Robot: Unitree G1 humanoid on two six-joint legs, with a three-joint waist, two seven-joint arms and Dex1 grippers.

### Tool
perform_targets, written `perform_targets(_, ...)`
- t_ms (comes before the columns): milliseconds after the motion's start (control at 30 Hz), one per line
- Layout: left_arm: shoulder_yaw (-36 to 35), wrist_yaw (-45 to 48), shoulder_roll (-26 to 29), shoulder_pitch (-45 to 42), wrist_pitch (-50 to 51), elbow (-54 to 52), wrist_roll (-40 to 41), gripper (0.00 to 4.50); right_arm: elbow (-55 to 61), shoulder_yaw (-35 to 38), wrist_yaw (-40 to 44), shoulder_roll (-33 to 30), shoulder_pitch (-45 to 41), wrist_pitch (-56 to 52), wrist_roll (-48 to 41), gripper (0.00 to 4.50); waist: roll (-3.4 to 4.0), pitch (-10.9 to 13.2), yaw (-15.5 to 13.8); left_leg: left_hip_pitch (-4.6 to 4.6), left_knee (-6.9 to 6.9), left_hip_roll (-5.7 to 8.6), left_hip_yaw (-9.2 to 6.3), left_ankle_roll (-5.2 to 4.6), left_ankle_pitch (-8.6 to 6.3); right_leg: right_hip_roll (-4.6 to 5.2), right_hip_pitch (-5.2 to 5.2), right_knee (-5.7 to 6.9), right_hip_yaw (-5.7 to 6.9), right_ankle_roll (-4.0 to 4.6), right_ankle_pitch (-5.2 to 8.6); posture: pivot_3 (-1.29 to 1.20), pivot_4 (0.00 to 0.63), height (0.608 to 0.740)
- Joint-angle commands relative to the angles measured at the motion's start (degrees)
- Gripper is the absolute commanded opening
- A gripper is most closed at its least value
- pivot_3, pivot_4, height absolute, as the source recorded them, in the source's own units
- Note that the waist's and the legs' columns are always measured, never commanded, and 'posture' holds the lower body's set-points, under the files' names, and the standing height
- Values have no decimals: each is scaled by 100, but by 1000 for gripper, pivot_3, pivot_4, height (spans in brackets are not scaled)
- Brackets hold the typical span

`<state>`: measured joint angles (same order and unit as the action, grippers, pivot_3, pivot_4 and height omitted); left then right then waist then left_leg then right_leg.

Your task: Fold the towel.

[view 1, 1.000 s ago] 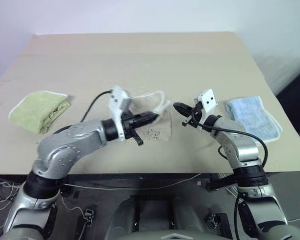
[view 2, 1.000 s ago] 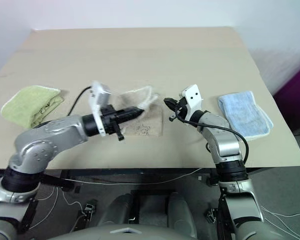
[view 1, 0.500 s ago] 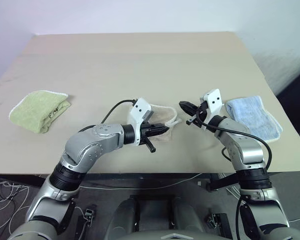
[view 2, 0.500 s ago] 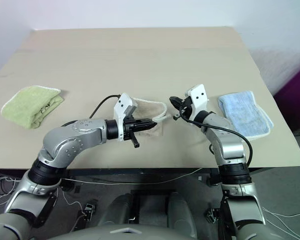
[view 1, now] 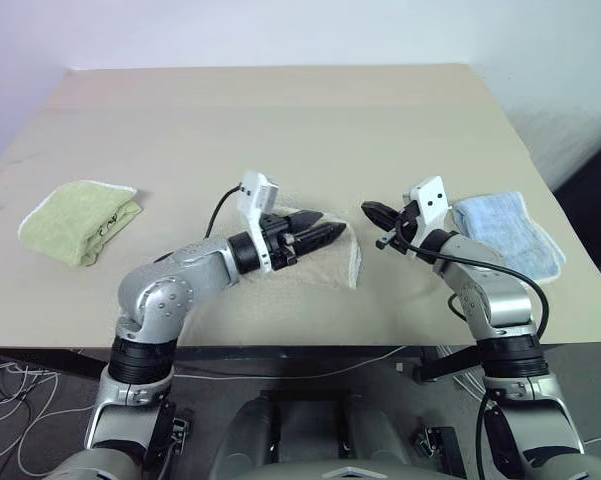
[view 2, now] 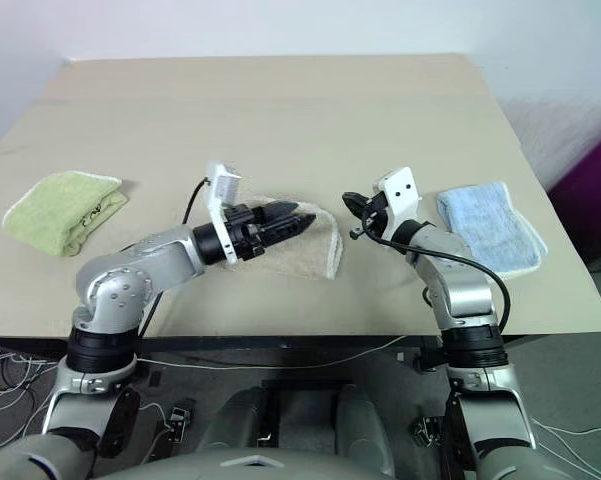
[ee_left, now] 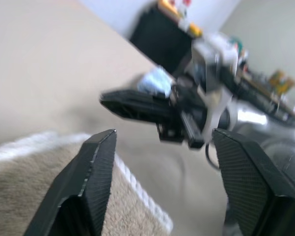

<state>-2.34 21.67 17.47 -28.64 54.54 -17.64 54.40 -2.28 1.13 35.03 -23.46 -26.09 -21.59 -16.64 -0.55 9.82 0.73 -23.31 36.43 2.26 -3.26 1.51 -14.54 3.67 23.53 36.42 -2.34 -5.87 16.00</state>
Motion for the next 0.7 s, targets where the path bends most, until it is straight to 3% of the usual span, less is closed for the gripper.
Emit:
perform_targets(33,-356,-120,220,56,-167,-160,-146,3235,363,223,64,-56,-153,-15,-209,0,0,0,0,0,1,0,0,0,0,0,0,1,0,0,0,0,150,740)
perform_targets(133,-44,206,777,338,-706,-82,-1042,2638,618,242,210,-73,-153,-230,-459,0,1,0,26,2,2,0,2,1,0,-3,0,4,-2,0,0,0,150,740)
perform_targets(367,-254,1024,915,568,-1320,91,-1094,196,1186,105,396,11,-79,-802,-919,0,-1,1,-29,-7,19,1,-7,-7,-4,3,-3,4,2,0,0,0,150,740)
perform_targets(400,-92,1093,910,562,-1381,189,-1243,21,1217,-37,427,59,-31,-846,-903,0,-1,0,-24,-7,20,2,-7,-13,-8,4,-4,4,2,0,0,0,150,740)
perform_targets(700,1393,1388,887,433,-2492,1822,-3316,21,15,-1015,409,417,75,-595,-139,0,0,0,-7,-5,29,1,-4,-18,-11,-2,-1,16,5,0,0,0,150,740)
